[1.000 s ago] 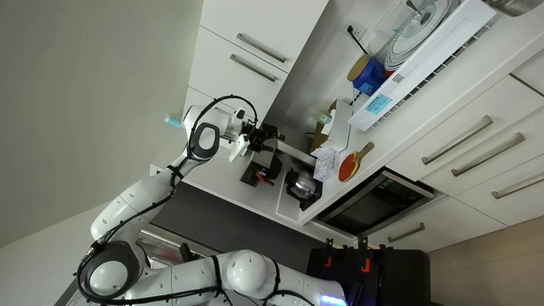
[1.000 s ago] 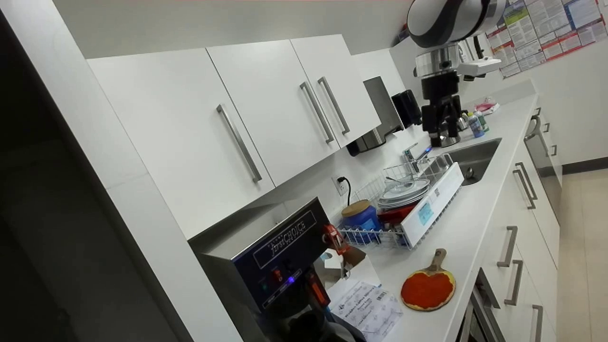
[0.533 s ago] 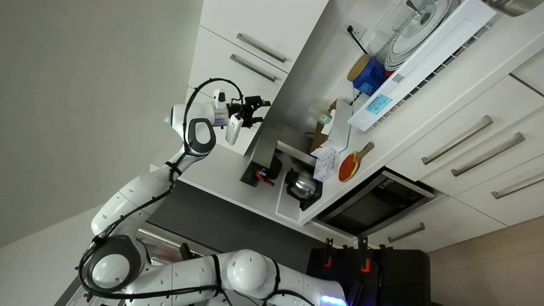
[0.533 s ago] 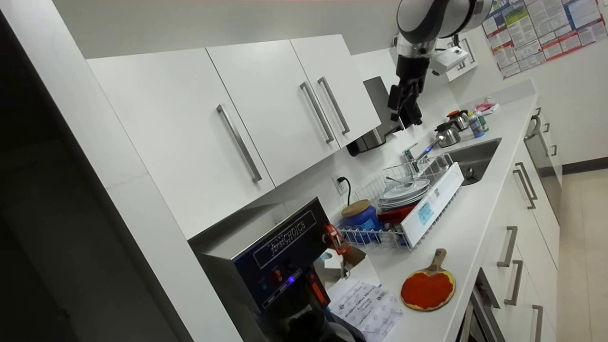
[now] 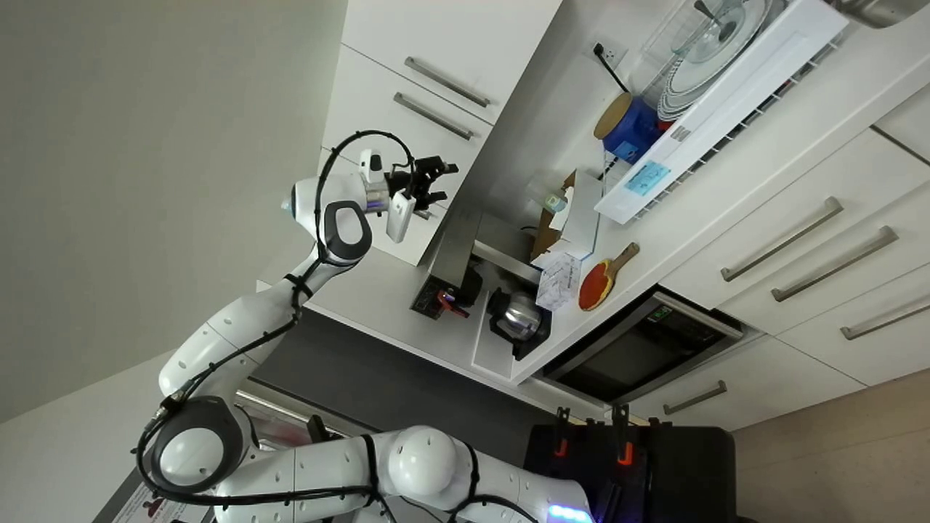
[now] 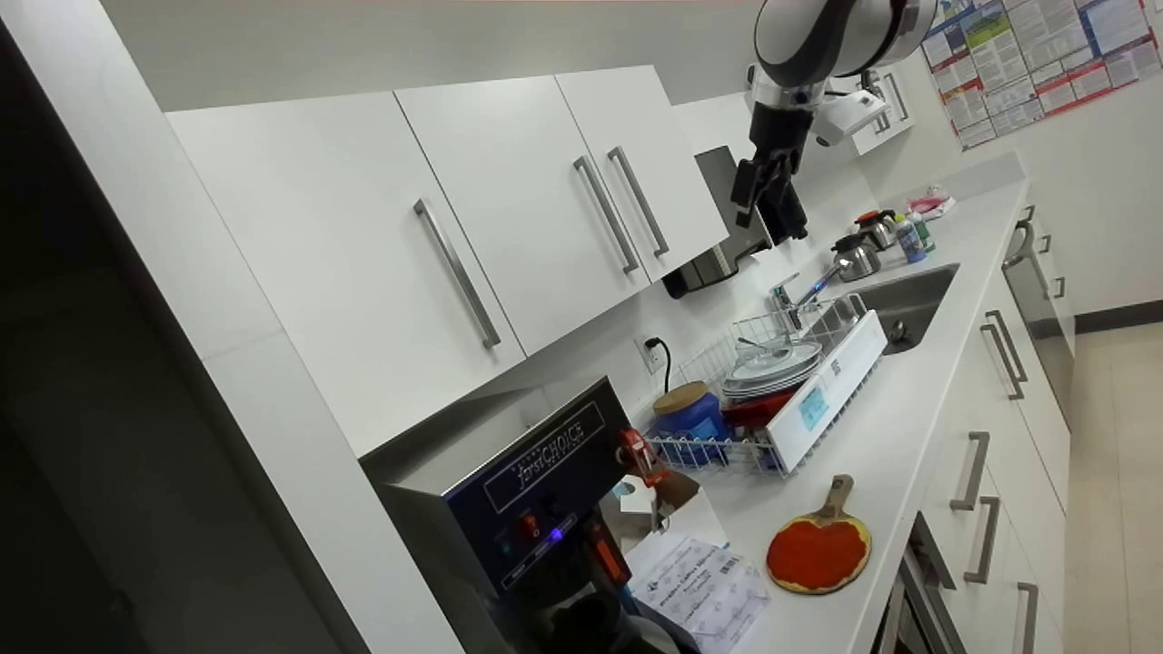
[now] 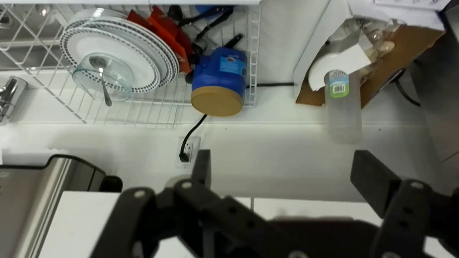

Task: Open the right cupboard drawer on top of the rack

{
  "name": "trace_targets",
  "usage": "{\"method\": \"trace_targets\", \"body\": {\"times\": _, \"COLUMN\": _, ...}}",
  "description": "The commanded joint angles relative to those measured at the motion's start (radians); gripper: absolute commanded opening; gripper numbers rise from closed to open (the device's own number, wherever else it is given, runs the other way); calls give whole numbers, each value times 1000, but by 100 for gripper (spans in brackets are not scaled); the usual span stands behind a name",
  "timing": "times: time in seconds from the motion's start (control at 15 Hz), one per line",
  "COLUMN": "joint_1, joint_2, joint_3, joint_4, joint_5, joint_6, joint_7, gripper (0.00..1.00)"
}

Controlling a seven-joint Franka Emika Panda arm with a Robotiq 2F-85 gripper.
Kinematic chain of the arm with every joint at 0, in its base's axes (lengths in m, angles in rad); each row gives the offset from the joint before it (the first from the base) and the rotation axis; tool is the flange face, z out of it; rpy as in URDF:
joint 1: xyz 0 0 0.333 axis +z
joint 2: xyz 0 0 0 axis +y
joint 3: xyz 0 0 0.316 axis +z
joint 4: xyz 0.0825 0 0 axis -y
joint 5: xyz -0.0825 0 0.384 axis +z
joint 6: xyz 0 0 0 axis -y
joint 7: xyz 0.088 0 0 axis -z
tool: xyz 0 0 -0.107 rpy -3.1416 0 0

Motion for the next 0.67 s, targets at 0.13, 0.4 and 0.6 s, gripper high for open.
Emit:
{"method": "trace_targets", "body": {"times": 0.13, "joint_1": 140, "joint_2": 130, "joint_3": -76, "joint_4": 44, "joint_5": 167, "joint_6": 396, "joint_7": -50, "gripper": 100}}
{"method": "trace_targets", "body": {"times": 0.4, "joint_1": 388, "joint_2": 212, "joint_3": -245, "joint_4": 124, "joint_5": 306, "joint_6": 601, "joint_7": -162, "gripper": 100}}
{"method": "trace_targets", "body": {"times": 0.6, "joint_1": 617, "joint_2": 225, "joint_3": -429, "joint_4": 194, "joint_5": 350, "joint_6": 669, "joint_7": -217, "gripper": 100}}
